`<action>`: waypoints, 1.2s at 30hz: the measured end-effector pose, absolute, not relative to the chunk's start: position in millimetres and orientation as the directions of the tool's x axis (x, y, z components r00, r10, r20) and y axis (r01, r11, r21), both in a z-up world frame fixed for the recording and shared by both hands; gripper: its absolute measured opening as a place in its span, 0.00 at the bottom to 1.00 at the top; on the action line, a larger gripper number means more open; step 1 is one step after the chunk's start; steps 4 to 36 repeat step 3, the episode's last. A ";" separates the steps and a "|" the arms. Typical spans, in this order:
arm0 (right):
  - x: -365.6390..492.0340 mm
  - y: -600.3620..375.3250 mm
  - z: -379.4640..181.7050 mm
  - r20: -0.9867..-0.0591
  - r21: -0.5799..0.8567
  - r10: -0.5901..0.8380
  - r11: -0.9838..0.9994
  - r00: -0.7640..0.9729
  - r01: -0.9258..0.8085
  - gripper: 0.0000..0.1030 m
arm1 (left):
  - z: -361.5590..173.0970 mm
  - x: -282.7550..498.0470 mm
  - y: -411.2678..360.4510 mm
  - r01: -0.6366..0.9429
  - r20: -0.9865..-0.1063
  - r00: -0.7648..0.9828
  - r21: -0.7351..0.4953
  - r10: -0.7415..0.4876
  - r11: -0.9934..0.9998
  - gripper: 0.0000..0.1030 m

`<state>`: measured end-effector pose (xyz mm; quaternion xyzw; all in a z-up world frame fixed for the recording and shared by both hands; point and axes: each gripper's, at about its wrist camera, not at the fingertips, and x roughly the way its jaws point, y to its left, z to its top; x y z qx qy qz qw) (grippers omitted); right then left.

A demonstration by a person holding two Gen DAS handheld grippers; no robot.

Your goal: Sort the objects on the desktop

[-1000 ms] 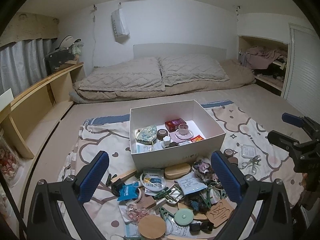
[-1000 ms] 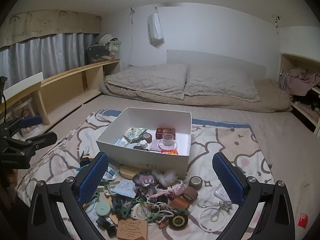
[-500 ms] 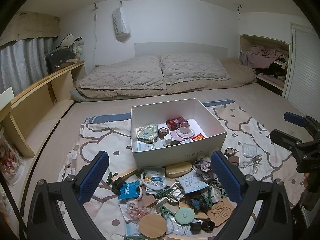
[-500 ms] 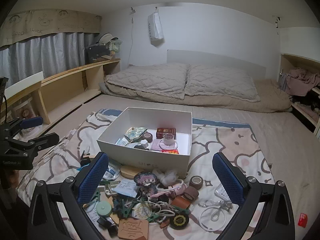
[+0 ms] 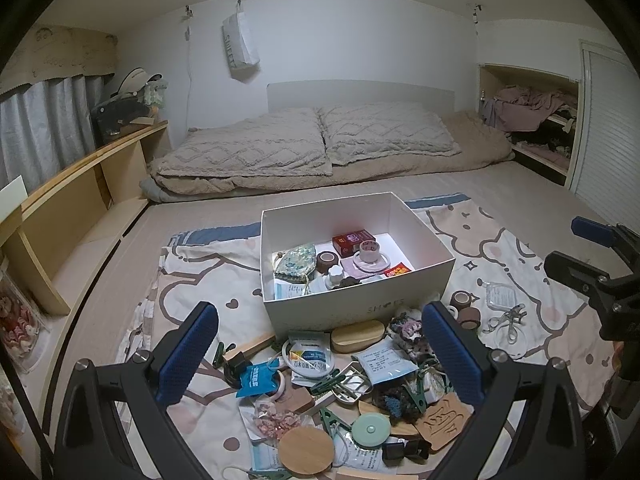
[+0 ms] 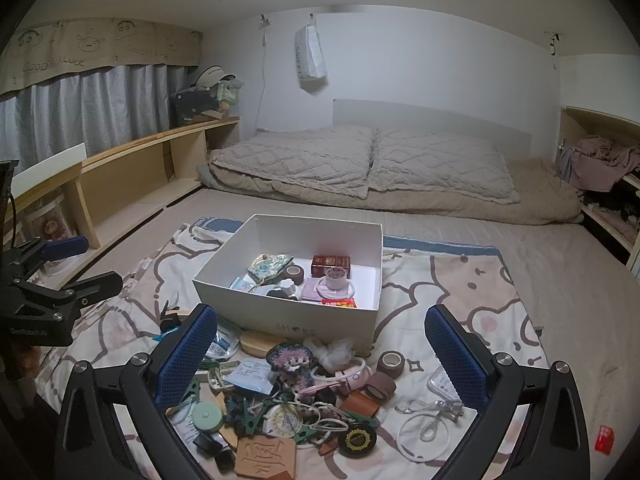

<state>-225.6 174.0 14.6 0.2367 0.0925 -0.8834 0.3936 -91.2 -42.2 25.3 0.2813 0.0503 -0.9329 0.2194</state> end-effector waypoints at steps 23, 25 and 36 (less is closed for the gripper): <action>-226.8 173.9 13.0 -0.496 0.025 -0.650 -0.673 -0.575 0.739 1.00 | 25.4 -91.5 -42.2 0.439 -0.547 -0.745 0.031 -0.383 -0.898 0.99; -226.8 173.9 13.0 -0.496 0.025 -0.650 -0.673 -0.575 0.739 1.00 | 25.4 -91.5 -42.2 0.439 -0.547 -0.745 0.031 -0.383 -0.898 0.99; -226.8 173.9 13.0 -0.496 0.025 -0.650 -0.673 -0.575 0.739 1.00 | 25.4 -91.5 -42.2 0.439 -0.547 -0.745 0.031 -0.383 -0.898 0.99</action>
